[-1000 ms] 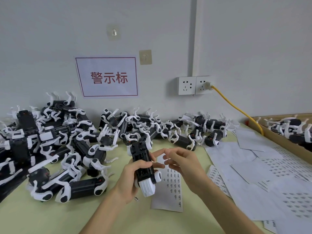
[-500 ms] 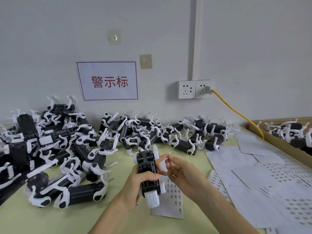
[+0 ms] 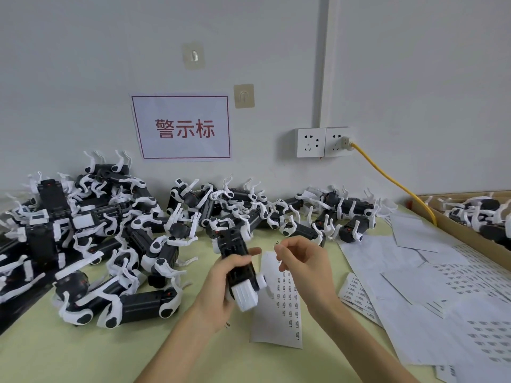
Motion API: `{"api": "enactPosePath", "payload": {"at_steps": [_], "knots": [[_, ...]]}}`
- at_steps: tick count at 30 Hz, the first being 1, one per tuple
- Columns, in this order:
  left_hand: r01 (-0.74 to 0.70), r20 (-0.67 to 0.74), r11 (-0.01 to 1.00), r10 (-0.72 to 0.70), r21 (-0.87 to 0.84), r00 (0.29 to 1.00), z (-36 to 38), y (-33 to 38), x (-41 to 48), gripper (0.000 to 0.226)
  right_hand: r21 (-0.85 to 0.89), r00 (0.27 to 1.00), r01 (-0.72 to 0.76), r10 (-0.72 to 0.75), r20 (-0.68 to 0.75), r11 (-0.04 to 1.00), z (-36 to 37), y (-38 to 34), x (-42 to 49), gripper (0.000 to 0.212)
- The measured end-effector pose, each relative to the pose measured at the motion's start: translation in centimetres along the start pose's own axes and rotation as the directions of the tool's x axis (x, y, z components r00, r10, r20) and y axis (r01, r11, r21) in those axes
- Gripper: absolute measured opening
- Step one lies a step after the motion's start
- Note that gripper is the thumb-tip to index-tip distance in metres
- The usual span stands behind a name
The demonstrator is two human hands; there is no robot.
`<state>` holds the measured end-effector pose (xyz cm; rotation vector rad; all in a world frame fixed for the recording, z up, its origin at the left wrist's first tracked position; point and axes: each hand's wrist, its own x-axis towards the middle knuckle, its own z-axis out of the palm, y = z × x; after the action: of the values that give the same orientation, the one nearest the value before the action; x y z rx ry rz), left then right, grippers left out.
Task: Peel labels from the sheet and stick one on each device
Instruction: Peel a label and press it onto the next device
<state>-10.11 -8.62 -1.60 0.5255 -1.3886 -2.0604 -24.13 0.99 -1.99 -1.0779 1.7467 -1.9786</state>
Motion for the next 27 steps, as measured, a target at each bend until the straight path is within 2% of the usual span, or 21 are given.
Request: {"api": "enactPosePath", "payload": {"at_steps": [2,3,8,12,18,23,27], "knots": [[0.0,-0.081,1.0,-0.002,-0.016,0.997,-0.3,0.3,0.3,0.04,0.007,0.999,-0.026,0.026,0.023,1.0,-0.1,-0.1,0.0,0.015],[-0.007,-0.112,1.0,0.006,-0.013,0.994,-0.5,0.4,0.5,0.037,0.014,0.999,-0.041,0.041,0.034,0.999,-0.1,-0.1,0.0,0.016],[-0.036,-0.133,0.999,0.033,-0.018,0.991,-0.6,0.6,0.6,0.054,0.071,0.993,-0.072,0.065,0.096,0.995,0.1,-0.2,-0.1,0.014],[0.005,-0.078,1.0,-0.005,0.003,0.997,-0.7,0.4,0.6,0.044,0.072,0.99,-0.051,0.04,0.137,0.996,0.2,-0.4,-0.1,0.01],[0.029,-0.039,0.992,-0.034,-0.121,0.999,-0.5,-0.3,0.9,0.041,0.063,0.976,-0.034,0.02,0.219,0.997,0.2,-0.7,-0.3,0.009],[0.049,-0.026,0.998,-0.05,-0.038,0.998,0.2,-0.9,0.8,0.061,0.06,0.953,-0.048,0.027,0.301,0.997,0.4,-0.8,-0.4,0.011],[0.05,0.01,0.998,-0.05,0.037,0.999,0.5,-1.2,0.7,0.064,0.075,0.952,-0.049,0.024,0.306,0.996,0.5,-0.8,-0.4,0.016]]}}
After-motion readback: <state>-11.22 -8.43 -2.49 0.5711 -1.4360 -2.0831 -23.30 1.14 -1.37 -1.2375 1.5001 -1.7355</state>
